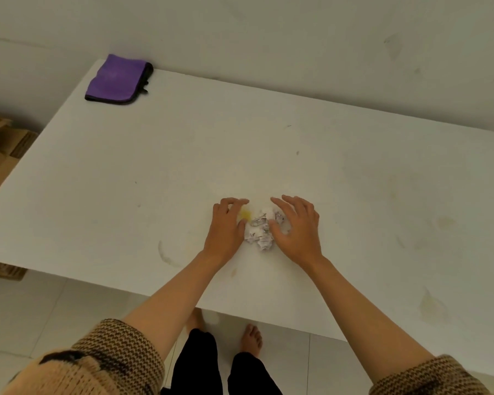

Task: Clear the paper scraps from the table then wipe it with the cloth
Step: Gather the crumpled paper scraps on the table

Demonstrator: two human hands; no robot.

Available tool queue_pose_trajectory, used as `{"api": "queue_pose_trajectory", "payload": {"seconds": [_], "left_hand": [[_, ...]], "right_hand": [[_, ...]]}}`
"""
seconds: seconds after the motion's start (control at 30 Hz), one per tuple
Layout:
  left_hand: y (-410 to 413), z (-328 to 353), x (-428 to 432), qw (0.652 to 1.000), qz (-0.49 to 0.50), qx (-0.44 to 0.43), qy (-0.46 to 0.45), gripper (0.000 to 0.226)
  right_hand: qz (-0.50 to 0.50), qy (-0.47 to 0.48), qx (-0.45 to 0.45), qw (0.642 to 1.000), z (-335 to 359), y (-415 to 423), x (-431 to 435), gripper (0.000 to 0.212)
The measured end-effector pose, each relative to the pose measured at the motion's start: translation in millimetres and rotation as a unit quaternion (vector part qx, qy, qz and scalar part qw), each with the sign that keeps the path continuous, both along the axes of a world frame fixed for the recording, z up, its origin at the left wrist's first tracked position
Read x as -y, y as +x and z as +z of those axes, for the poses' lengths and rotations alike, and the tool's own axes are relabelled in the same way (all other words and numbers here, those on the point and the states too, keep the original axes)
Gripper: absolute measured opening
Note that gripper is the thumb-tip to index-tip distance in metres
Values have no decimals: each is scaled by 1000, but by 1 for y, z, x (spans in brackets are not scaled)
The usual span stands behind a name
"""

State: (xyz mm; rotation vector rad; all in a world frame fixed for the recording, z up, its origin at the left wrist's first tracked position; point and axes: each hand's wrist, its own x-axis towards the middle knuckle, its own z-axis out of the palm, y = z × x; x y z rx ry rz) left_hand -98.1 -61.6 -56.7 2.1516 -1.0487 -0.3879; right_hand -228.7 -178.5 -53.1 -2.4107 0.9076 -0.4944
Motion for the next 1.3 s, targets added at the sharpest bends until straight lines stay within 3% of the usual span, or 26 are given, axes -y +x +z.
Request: {"api": "queue_pose_trajectory", "payload": {"seconds": [0.1,0.27,0.4,0.57,0.7,0.9,0.97,1.07,1.17,1.3], "left_hand": [[0,-8,-2,997,-30,73,8,28],[9,-7,-1,997,-42,67,13,21],[18,-1,4,999,-33,9,-1,17],[28,1,6,997,-72,16,12,17],[28,1,7,996,-71,35,30,15],[22,7,-1,998,-10,-44,49,13],[20,14,-6,995,25,-92,23,12],[16,20,-12,988,62,-139,3,23],[13,17,-14,987,83,-139,3,18],[6,22,-16,967,141,-213,-20,14]], "right_hand": [[53,27,-29,998,-7,-7,-10,61],[120,-13,-60,991,-16,1,-23,73],[99,-43,-22,994,-25,12,-24,51],[90,-46,18,995,-26,25,-19,21],[67,-70,7,995,-24,26,-22,15],[96,-149,-1,984,-25,28,-18,12],[107,-122,-6,987,-20,29,-14,14],[89,26,6,996,-9,25,-8,18],[40,163,36,985,2,20,-4,21],[-54,267,56,961,16,16,1,18]]}}
